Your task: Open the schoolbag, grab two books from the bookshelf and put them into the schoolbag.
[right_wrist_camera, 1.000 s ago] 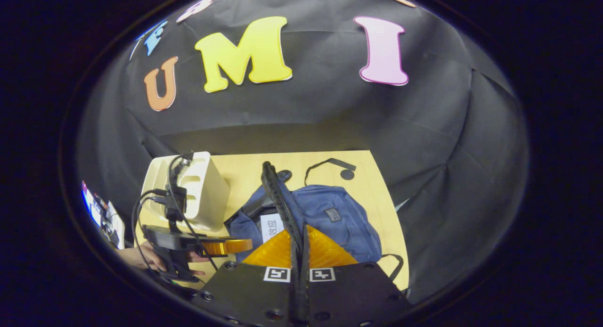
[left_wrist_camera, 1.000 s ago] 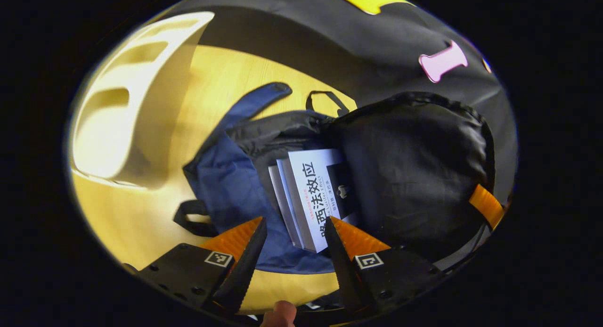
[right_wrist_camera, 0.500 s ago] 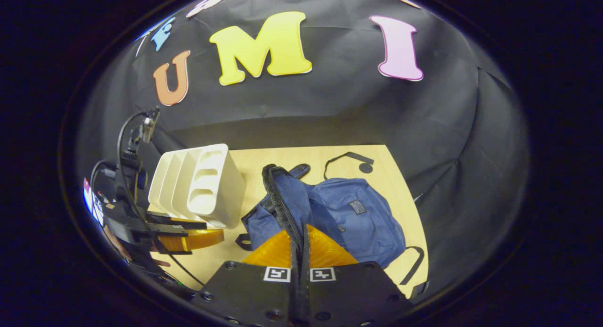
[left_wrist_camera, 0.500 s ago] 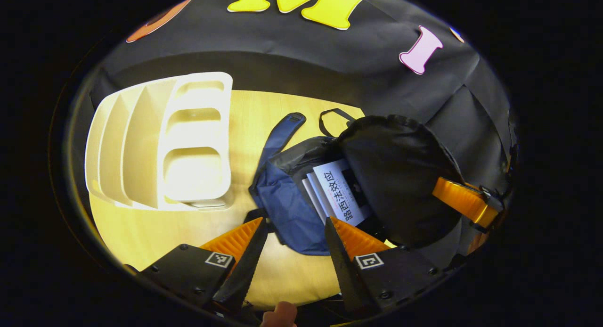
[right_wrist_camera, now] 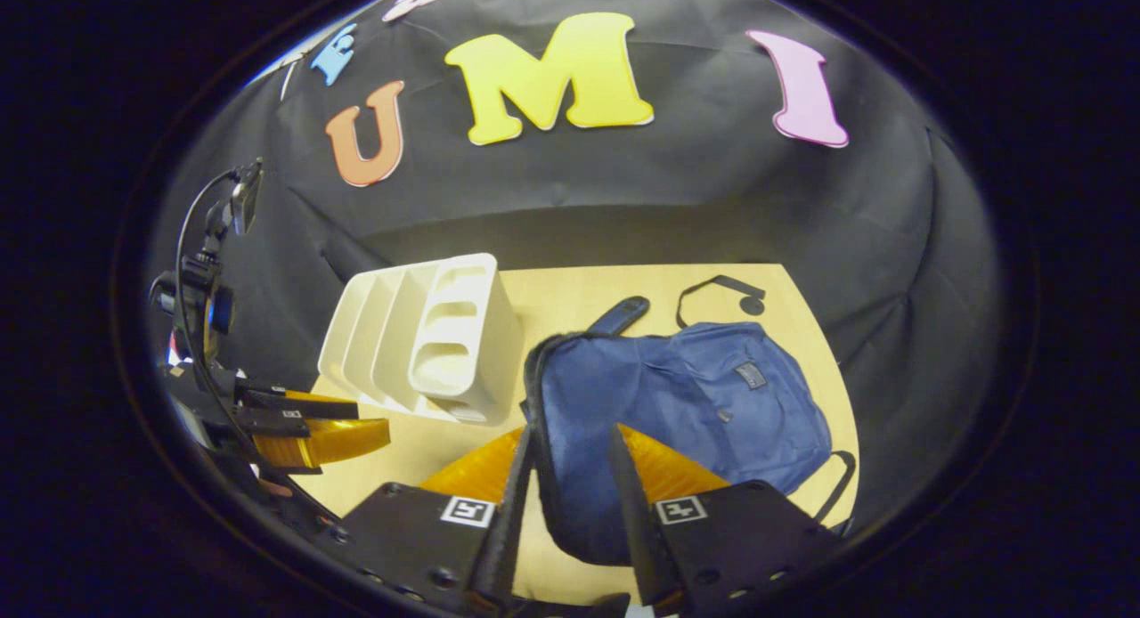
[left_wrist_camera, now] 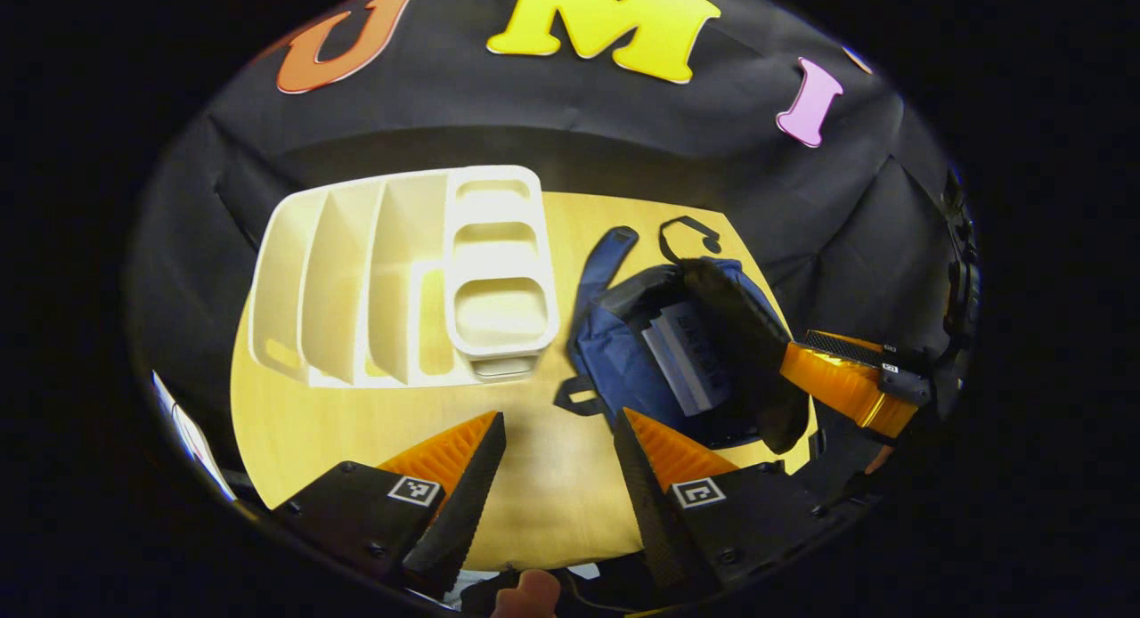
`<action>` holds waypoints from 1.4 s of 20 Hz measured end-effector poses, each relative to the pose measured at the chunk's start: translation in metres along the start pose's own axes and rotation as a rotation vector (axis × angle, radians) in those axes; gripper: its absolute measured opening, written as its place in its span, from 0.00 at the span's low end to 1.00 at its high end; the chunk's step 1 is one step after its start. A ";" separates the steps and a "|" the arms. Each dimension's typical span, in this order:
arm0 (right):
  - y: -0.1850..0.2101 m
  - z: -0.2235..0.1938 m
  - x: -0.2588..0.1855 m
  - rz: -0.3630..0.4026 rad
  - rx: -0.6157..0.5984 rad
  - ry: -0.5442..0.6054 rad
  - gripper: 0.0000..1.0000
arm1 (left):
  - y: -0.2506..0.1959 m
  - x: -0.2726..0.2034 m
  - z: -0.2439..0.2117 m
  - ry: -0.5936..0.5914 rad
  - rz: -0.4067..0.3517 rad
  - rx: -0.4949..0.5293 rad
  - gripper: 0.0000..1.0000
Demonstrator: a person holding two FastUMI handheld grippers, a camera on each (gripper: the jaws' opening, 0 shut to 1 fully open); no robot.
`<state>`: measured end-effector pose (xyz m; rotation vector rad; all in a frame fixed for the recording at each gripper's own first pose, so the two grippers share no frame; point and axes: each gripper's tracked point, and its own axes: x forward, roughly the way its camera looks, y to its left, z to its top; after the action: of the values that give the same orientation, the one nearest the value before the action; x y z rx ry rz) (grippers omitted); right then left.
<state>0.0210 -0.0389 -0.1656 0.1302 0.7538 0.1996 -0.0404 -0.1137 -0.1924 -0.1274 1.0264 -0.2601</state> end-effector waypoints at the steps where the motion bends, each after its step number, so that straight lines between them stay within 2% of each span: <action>1: 0.007 0.004 -0.002 0.007 -0.006 -0.015 0.57 | 0.007 -0.006 0.003 -0.025 0.012 -0.003 0.79; 2: 0.015 0.009 -0.004 0.015 -0.009 -0.031 0.69 | 0.015 -0.014 0.007 -0.052 0.026 -0.007 0.79; 3: 0.022 0.014 -0.005 0.023 -0.010 -0.052 0.72 | 0.022 -0.021 0.013 -0.079 0.036 -0.010 0.79; 4: 0.028 0.022 -0.008 0.028 -0.011 -0.079 0.86 | 0.027 -0.027 0.020 -0.112 0.046 -0.012 0.79; 5: 0.034 0.031 -0.015 0.026 -0.022 -0.113 0.84 | 0.033 -0.033 0.030 -0.152 0.061 -0.013 0.79; 6: 0.039 0.043 -0.022 0.026 -0.035 -0.158 0.93 | 0.039 -0.043 0.040 -0.201 0.072 -0.016 0.79; 7: 0.047 0.057 -0.029 0.028 -0.048 -0.208 0.91 | 0.042 -0.054 0.052 -0.255 0.076 -0.020 0.79; 8: 0.053 0.070 -0.038 0.027 -0.060 -0.260 0.96 | 0.042 -0.067 0.067 -0.308 0.080 -0.022 0.79; 14: 0.077 0.144 -0.107 -0.030 -0.090 -0.595 0.96 | 0.043 -0.148 0.144 -0.639 0.117 0.007 0.80; 15: 0.079 0.153 -0.117 -0.041 -0.084 -0.636 0.96 | 0.044 -0.161 0.152 -0.689 0.131 0.014 0.92; 16: 0.081 0.162 -0.128 -0.052 -0.080 -0.674 0.99 | 0.043 -0.175 0.161 -0.738 0.143 0.024 0.98; 17: 0.082 0.168 -0.138 -0.067 -0.078 -0.705 0.99 | 0.042 -0.183 0.168 -0.776 0.155 0.031 0.98; 18: 0.083 0.173 -0.146 -0.079 -0.074 -0.733 0.94 | 0.040 -0.193 0.174 -0.809 0.162 0.040 0.98; 22: 0.085 0.179 -0.168 -0.111 -0.050 -0.798 0.99 | 0.043 -0.232 0.182 -0.932 0.204 0.074 0.98; 23: 0.083 0.178 -0.170 -0.118 -0.049 -0.807 0.96 | 0.042 -0.237 0.181 -0.947 0.208 0.080 0.98; 27: 0.081 0.167 -0.179 -0.157 -0.071 -0.838 0.99 | 0.036 -0.244 0.173 -0.988 0.212 0.091 0.98; 28: 0.083 0.163 -0.181 -0.163 -0.086 -0.843 0.94 | 0.033 -0.247 0.171 -0.995 0.211 0.089 0.98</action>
<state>-0.0068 -0.0070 0.0881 0.0600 -0.0849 0.0094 -0.0097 -0.0178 0.0922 -0.0521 0.0349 -0.0264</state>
